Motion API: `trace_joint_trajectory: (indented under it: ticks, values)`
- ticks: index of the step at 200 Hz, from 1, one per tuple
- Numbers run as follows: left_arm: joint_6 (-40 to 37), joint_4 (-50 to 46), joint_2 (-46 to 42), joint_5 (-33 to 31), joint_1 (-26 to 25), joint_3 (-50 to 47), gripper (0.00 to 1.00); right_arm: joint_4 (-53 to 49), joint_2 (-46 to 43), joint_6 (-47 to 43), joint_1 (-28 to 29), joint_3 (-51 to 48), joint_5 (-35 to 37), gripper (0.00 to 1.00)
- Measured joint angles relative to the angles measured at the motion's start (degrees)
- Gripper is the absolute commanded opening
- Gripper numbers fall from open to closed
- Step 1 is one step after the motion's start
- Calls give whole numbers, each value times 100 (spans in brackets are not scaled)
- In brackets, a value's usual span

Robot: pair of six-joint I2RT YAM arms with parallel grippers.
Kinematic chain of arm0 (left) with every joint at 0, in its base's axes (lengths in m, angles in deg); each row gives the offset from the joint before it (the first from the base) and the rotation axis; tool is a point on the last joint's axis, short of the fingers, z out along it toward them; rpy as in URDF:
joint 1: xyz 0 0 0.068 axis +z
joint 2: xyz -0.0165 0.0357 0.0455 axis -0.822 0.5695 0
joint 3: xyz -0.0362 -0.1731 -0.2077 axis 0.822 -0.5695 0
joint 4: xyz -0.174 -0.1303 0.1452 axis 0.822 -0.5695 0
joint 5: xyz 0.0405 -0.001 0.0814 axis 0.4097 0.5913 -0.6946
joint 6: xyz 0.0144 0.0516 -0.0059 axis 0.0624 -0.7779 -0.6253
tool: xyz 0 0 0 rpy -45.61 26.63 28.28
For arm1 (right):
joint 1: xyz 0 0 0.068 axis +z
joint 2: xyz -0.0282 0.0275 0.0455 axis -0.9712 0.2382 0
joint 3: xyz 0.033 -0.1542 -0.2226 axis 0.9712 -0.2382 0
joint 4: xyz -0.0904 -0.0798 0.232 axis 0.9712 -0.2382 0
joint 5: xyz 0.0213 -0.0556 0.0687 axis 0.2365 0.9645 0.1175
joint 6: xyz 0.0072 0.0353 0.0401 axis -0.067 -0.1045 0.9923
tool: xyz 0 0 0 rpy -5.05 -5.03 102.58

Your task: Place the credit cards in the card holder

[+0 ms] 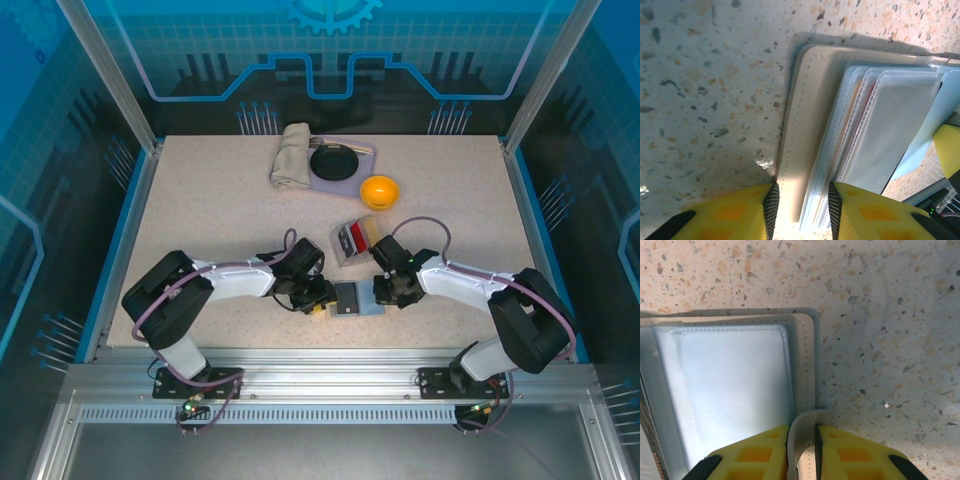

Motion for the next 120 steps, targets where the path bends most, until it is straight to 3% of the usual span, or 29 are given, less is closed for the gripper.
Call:
trace_joint_trajectory:
  ticks: [57,120]
  values:
    - [-20,-210,-413,-365,-116,0,41,17,-11,0,0,-13,0,20]
    - [-28,-396,2,-393,-149,188,38,20,-11,0,0,-17,0,20]
